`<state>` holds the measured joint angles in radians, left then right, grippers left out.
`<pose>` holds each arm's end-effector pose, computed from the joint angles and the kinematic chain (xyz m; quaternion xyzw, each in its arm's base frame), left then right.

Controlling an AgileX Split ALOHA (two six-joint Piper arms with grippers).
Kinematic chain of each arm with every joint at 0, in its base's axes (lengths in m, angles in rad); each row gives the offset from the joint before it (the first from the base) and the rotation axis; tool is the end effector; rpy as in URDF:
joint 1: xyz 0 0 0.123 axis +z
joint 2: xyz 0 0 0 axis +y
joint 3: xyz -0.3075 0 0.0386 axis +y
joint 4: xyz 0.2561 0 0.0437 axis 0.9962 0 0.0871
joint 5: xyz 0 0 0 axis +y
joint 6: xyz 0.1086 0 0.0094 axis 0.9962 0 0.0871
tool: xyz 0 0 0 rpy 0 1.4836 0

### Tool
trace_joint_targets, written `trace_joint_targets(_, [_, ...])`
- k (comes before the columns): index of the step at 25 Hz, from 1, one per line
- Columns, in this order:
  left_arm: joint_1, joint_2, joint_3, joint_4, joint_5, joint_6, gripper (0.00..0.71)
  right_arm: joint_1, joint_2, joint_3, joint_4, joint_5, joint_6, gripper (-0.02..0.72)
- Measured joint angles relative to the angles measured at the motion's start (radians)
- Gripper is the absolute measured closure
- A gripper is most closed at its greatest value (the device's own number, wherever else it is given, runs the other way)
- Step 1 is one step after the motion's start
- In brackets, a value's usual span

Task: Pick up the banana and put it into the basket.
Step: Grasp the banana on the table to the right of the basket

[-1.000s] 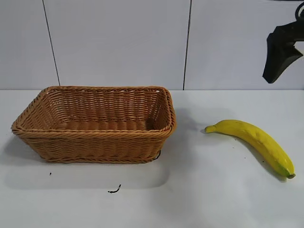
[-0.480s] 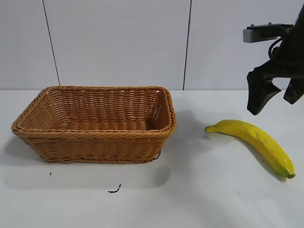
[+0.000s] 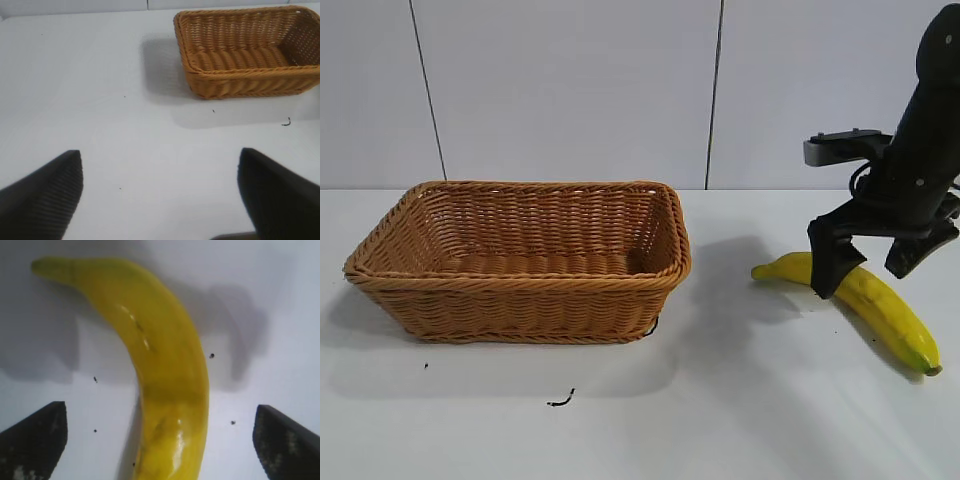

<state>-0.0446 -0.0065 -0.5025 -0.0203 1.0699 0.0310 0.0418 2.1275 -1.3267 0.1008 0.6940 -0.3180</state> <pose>-0.0085 -0.0016 0.2728 0.0327 0.8526 -0.0137 0.5213 0.4221 0.0247 0.1029 -0.1427 0.9858 0.0237 0.0855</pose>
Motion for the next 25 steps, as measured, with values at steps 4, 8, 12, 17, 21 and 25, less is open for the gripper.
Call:
trace_joint_targets(4, [0.0, 0.0, 0.0, 0.0, 0.0, 0.0, 0.075, 0.0, 0.002, 0.0, -0.001, 0.001, 0.015, 0.16])
trace_joint_targets(8, [0.0, 0.0, 0.0, 0.0, 0.0, 0.0, 0.075, 0.0, 0.002, 0.0, -0.001, 0.02, 0.024, 0.411])
trace_joint_targets(12, [0.0, 0.0, 0.0, 0.0, 0.0, 0.0, 0.075, 0.0, 0.001, 0.0, -0.002, 0.039, 0.025, 0.414])
trace_joint_targets(17, [0.0, 0.0, 0.0, 0.0, 0.0, 0.0, 0.075, 0.0, -0.057, 0.0, -0.005, 0.062, 0.025, 0.414])
trace_joint_targets(21, [0.0, 0.0, 0.0, 0.0, 0.0, 0.0, 0.075, 0.0, -0.161, 0.0, -0.005, 0.083, 0.025, 0.414])
trace_joint_targets(25, [0.0, 0.0, 0.0, 0.0, 0.0, 0.0, 0.075, 0.0, -0.238, -0.018, -0.008, 0.122, 0.025, 0.414])
